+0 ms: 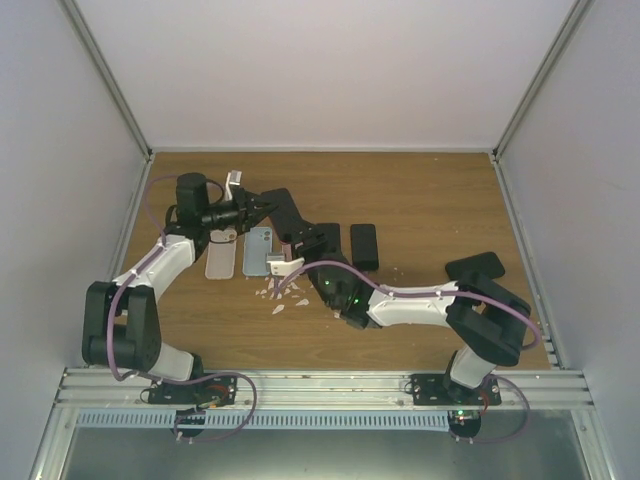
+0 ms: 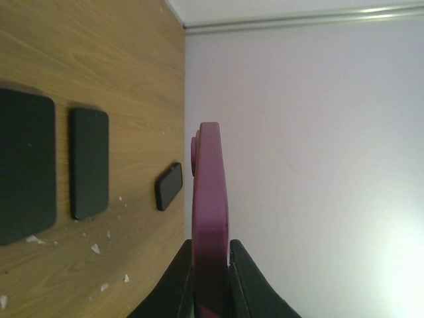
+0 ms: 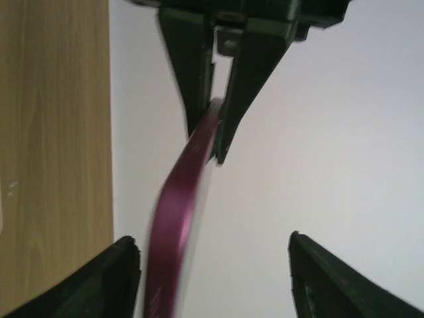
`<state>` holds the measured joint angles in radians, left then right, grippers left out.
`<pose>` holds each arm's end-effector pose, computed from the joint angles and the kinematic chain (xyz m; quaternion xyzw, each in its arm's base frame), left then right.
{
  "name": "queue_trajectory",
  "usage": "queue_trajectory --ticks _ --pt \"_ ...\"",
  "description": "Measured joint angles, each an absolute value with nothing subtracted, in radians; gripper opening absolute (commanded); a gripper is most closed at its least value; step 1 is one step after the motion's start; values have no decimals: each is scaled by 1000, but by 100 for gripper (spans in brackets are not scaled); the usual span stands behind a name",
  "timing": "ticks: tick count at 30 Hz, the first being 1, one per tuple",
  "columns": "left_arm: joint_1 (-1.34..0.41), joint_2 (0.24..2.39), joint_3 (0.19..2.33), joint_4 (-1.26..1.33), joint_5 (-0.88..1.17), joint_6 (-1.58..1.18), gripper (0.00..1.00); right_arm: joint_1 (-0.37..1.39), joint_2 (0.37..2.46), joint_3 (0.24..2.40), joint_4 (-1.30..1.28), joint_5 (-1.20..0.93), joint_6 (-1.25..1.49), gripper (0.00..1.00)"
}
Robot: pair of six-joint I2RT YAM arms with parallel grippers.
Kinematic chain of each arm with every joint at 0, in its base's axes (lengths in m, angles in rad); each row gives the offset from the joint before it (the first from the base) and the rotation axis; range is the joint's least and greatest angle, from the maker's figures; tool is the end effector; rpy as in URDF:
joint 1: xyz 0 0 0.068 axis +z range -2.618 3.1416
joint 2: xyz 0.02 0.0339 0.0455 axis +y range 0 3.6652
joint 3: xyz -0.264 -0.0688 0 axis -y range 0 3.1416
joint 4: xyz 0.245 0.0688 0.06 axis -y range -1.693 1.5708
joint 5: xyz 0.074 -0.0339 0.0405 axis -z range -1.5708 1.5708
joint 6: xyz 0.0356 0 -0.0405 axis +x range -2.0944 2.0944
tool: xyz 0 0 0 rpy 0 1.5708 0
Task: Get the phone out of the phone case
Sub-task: Place the phone at the center of the board.
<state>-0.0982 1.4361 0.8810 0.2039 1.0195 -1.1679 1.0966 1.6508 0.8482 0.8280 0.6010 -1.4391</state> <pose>0.3069 -0.0607 0.2651 -0.1243 0.7581 -0.6182 0.1664 0.1813 0.3091 0.2448 -0.5732 0.4012 -0.3202 0.6387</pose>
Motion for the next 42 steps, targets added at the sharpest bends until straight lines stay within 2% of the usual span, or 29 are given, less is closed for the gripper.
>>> queue_trajectory --ticks 15,20,26,31,35,39,42 --pt "6 1523 1087 136 1012 -1023 0 1095 1596 751 800 586 -1370 85" --pt "23 1523 1128 100 993 -900 0 1067 1572 778 662 572 -1264 90" --pt "32 1522 1148 56 958 -732 0 978 1552 944 371 518 -1033 94" --pt "35 1516 1146 59 965 -632 0 884 1522 1098 139 395 -805 98" --pt "35 1470 1108 119 999 -602 0 798 1517 1213 -48 215 -640 100" --pt "28 1430 1065 201 1040 -611 0 700 1517 1314 -191 -14 -493 99" --pt "4 1396 1018 290 1064 -639 0 630 1518 1367 -251 -180 -401 94"
